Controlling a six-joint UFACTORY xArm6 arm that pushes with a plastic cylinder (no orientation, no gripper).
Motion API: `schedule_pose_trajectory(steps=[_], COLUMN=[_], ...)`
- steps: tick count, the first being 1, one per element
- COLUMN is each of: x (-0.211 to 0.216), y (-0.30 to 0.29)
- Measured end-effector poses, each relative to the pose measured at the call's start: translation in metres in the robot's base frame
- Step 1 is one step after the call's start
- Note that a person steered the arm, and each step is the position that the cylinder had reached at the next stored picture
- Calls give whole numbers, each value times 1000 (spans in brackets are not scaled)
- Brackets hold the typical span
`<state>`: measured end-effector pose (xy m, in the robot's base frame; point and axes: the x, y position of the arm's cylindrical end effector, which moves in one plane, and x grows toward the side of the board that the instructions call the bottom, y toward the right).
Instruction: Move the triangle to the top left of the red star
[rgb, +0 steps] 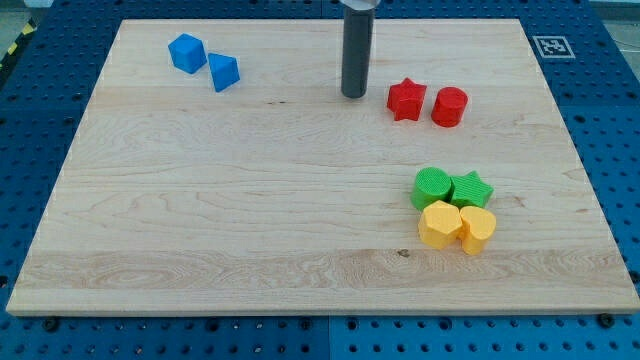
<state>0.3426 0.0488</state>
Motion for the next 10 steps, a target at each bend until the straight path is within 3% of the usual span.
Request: schedule_pose_trajectory(steps=[2,3,6,7,8,9,10], x=[24,24,42,26,-9,-22,-23], y=[41,27,-174,-250,-284,-266,-212])
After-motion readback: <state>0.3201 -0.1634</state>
